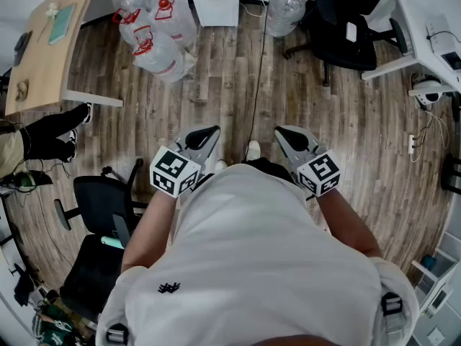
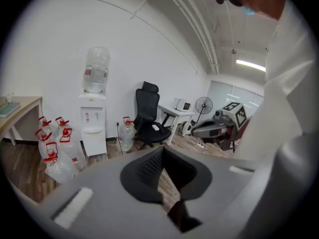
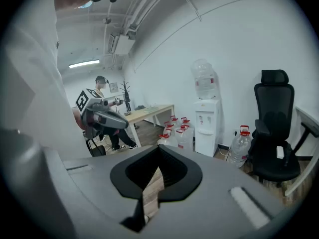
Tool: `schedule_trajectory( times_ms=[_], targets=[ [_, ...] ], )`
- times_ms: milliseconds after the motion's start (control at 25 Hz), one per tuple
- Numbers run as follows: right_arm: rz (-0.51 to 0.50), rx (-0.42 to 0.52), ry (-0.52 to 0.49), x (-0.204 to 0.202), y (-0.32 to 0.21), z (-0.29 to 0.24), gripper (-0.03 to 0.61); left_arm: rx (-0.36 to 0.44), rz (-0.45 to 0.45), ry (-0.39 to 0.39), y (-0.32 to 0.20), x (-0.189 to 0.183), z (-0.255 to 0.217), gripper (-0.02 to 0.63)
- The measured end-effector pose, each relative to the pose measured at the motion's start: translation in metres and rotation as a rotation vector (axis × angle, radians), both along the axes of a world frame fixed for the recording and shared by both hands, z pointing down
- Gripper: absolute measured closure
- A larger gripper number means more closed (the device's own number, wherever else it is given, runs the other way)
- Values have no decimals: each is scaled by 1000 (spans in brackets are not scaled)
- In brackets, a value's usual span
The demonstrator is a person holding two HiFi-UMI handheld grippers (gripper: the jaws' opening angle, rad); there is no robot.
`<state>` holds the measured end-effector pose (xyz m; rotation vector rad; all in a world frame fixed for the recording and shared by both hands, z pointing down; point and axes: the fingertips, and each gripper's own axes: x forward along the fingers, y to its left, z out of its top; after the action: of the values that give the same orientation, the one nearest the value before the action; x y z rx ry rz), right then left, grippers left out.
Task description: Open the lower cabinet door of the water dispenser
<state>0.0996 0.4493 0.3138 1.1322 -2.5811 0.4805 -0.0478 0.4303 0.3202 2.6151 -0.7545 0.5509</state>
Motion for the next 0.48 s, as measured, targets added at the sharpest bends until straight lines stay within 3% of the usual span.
schedule_trajectory(
  times_ms=[240, 480],
  targets=[
    [-51, 5, 19, 41, -43, -1, 577, 28, 18, -9, -35, 57, -10, 558],
    [-26, -43, -10, 59, -80, 20, 577, -1, -1, 4, -77, 82, -8, 558]
  ],
)
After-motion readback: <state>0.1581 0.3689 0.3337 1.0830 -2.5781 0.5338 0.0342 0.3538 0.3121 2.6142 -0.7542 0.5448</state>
